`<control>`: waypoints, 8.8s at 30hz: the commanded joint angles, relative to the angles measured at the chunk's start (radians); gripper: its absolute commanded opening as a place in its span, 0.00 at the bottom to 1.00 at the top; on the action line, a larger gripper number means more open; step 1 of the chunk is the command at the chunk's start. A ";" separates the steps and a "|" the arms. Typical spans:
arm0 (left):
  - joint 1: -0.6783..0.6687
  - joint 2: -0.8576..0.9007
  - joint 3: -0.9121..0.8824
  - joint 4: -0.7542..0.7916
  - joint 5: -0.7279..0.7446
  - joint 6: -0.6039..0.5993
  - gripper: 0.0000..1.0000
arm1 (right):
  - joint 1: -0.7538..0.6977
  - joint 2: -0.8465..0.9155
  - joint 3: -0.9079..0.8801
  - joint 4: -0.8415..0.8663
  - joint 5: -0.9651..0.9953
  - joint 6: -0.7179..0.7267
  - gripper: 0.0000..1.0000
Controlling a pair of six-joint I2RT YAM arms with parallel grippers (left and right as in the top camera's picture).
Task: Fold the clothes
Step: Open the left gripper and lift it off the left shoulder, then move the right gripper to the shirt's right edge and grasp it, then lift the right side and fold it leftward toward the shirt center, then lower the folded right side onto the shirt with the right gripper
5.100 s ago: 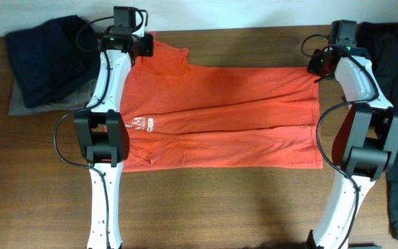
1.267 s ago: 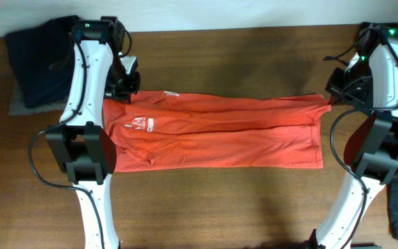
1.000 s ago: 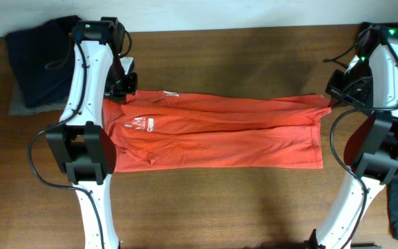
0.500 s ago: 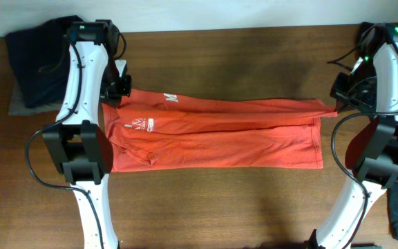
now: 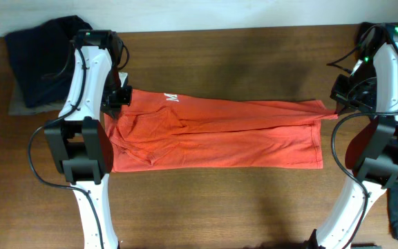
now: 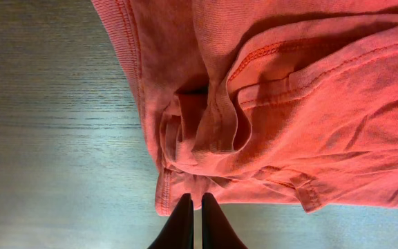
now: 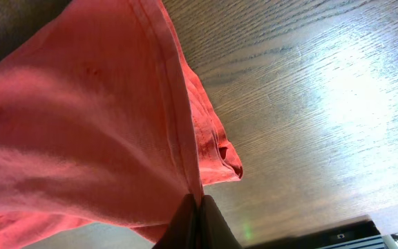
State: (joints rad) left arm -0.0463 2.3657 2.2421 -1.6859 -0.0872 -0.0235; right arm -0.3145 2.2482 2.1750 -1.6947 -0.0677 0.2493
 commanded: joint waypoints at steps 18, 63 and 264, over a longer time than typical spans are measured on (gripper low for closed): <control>0.000 -0.038 0.149 0.013 -0.015 -0.009 0.08 | 0.001 -0.035 0.007 -0.005 0.037 -0.033 0.40; -0.285 -0.038 0.149 0.433 0.130 0.130 0.99 | -0.200 -0.013 -0.197 0.287 -0.396 -0.610 0.99; -0.224 -0.038 0.148 0.395 0.116 0.130 0.99 | 0.390 -0.331 -1.004 0.560 0.421 0.112 0.64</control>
State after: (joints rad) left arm -0.2733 2.3650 2.3714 -1.2900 0.0326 0.0902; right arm 0.0784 1.9198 1.1748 -1.1465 0.3119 0.3416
